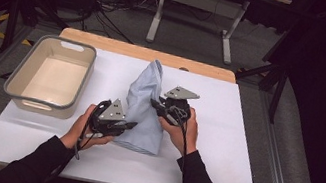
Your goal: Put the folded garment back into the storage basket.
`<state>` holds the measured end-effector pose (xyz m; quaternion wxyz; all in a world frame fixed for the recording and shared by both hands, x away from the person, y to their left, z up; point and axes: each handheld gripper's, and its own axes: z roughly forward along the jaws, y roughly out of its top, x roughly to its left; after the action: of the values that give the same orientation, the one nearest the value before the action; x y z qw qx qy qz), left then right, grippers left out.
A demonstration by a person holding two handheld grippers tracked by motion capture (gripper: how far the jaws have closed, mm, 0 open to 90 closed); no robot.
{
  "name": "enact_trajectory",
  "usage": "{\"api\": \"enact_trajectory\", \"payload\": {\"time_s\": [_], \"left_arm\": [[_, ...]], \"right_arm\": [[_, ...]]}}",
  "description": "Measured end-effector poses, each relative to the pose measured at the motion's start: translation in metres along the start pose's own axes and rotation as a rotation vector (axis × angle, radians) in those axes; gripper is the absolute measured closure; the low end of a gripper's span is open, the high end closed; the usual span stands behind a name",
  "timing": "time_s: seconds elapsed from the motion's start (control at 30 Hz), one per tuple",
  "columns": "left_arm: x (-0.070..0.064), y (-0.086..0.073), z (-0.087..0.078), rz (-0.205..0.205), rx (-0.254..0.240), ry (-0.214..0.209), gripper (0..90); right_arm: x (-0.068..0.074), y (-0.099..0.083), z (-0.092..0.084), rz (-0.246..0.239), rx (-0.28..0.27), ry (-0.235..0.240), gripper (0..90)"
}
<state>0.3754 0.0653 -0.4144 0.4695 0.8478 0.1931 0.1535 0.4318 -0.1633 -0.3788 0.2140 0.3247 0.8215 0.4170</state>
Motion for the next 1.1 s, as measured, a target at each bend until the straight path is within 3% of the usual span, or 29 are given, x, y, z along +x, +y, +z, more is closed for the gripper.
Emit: {"api": "enact_trajectory", "payload": {"time_s": [0.3,0.87,1.1], "left_arm": [[0.004,0.002,-0.007,0.013,0.001,0.015,74.2],[0.017,0.010,-0.036,0.030,-0.003,0.069,74.2],[0.023,0.008,-0.044,0.021,-0.009,0.088,74.2]], "right_arm": [[0.003,0.009,0.001,-0.010,-0.010,-0.002,74.4],[0.015,0.038,0.006,-0.034,-0.050,0.006,74.4],[0.019,0.048,0.013,-0.045,-0.060,0.010,74.3]]}}
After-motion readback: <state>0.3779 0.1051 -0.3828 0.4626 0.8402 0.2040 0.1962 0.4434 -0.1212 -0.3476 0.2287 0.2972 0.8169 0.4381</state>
